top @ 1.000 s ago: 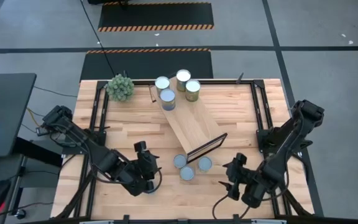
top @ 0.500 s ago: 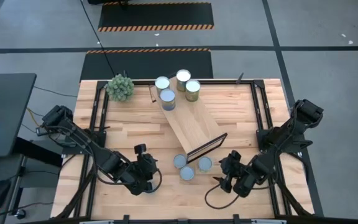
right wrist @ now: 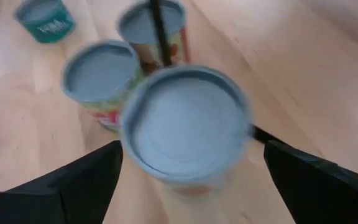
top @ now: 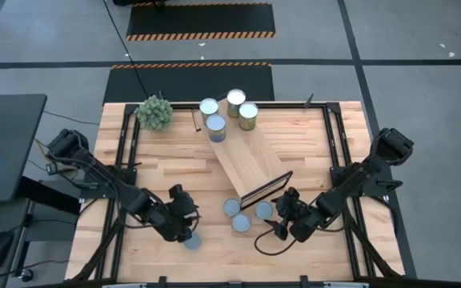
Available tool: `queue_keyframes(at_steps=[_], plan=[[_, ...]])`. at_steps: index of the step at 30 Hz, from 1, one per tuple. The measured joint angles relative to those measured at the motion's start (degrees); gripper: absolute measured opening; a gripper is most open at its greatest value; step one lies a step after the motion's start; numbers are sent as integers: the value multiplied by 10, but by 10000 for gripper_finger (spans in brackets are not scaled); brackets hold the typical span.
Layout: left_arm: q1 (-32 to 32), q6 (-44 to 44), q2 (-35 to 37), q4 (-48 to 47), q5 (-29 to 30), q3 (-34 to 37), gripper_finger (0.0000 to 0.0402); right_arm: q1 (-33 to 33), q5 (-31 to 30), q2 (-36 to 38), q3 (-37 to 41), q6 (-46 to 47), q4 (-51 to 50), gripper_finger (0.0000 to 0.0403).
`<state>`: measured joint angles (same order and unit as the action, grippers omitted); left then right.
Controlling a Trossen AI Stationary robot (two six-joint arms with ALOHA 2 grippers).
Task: Pick and place cans onto a shelf
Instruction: Put the white-green can on the shelf
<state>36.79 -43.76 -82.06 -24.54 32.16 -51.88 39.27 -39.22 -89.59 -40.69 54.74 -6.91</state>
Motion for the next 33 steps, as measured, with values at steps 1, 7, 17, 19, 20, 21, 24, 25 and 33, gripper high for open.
queue_keyframes(at_steps=[1, 7, 17, 19, 20, 21, 24, 25, 33], plan=[[0, -9, 7, 11, -1, 11, 160, -4, 1, -7, 0, -11, 19, 400], [0, -56, 53, 60, -7, 62, 160, -18, 3, -53, -4, -25, 57, 400], [-1, -79, 104, 76, 9, 75, 160, -34, 16, -88, -5, -40, 123, 373], [-2, -77, 107, 89, 15, 75, 160, -35, 17, -88, -5, -43, 122, 355], [-3, -75, 108, 90, 17, 75, 160, -35, 17, -88, -5, -44, 122, 345], [-3, -71, 109, 92, 19, 75, 160, -35, 17, -88, -5, -44, 122, 335], [-3, -60, 109, 103, 21, 75, 160, -36, 17, -88, -5, -44, 123, 308], [-3, -56, 109, 104, 21, 75, 160, -36, 19, -87, -5, -44, 124, 301], [-4, -38, 109, 138, 21, 75, 160, -36, 72, -51, -5, -50, 107, 291]])
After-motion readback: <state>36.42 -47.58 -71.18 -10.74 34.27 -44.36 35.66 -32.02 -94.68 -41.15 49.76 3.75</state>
